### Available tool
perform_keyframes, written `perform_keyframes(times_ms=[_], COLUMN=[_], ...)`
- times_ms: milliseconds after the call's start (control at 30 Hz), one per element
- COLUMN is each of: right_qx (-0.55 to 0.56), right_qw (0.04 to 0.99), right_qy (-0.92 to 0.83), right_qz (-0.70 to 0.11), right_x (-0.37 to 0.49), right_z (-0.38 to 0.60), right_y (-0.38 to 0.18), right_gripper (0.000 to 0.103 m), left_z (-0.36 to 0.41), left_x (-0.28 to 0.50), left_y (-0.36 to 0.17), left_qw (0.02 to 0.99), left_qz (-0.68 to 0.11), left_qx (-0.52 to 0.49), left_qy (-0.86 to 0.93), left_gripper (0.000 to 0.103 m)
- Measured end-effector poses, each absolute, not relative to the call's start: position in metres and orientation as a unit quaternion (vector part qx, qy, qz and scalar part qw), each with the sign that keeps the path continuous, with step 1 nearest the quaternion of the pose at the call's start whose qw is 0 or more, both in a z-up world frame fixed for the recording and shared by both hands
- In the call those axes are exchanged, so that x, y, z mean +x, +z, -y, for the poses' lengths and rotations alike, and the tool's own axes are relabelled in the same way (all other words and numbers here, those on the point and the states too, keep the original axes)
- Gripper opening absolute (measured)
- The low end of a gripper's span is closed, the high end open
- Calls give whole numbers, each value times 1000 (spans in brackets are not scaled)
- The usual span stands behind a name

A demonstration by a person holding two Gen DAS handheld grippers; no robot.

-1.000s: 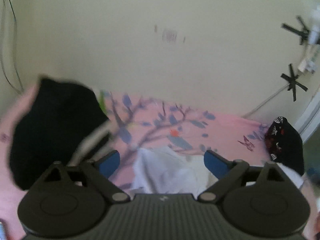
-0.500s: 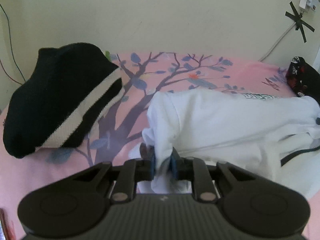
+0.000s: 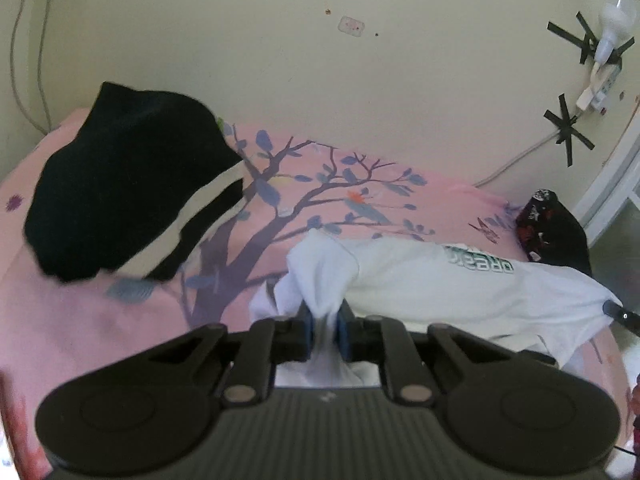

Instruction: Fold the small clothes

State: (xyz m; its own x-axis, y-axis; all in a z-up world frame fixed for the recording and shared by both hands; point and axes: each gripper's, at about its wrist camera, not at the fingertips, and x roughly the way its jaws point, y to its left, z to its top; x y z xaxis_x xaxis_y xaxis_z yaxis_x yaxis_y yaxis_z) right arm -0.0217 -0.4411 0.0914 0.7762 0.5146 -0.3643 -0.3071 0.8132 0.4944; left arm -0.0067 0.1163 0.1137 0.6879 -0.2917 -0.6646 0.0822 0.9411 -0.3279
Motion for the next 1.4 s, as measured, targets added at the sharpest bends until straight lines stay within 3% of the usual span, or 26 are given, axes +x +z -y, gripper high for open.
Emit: perform_keyframes(times_ms=[200,233,333,367,467,533,600,667,867,967,1000,1067,1133,1200,1267,1400], right_qx=[246,238,179,167,164,175,179,173,133,104,105,114,138,155,187,293], right_qw=[909,908,917,923,940,945,945,939,894,881,881,881,875,880,892,895], right_qy=[196,189,149,144,136,140,161,202,328,336,337,328,321,307,282,210], right_qz=[-273,-289,-325,-317,-266,-239,-219,-217,-274,-315,-315,-320,-334,-329,-300,-262], right_x=[-33,-30,-25,-28,-40,-46,-48,-43,-12,-1,-1,0,-2,-10,-26,-35], right_z=[456,452,434,432,440,447,446,430,347,322,322,329,344,362,393,457], right_y=[65,55,30,33,51,63,74,78,61,40,35,35,34,42,57,61], right_gripper=[3,4,29,45,45,44,45,54,37,36,33,18,18,30,48,59], left_z=[-127,-123,-109,-107,-109,-117,-125,-125,-60,-27,-19,-7,2,13,21,13], left_x=[-11,-7,2,2,-7,-18,-29,-37,-22,-1,6,27,45,49,47,41], left_y=[90,81,59,59,73,87,104,119,119,96,86,67,49,45,45,64], left_qw=[895,893,895,898,909,922,935,946,947,935,929,922,920,925,923,914], left_qz=[-403,-413,-429,-425,-403,-374,-339,-300,-287,-310,-324,-349,-361,-353,-357,-355], left_qx=[-166,-159,-113,-106,-95,-90,-107,-124,-79,-60,-58,-45,-28,9,36,-27], left_qy=[-94,-84,-52,-44,-44,-32,-23,-20,-121,-161,-168,-162,-149,-140,-137,-192], left_gripper=[12,16,32,33,35,46,45,40,38,37,37,37,35,36,36,38])
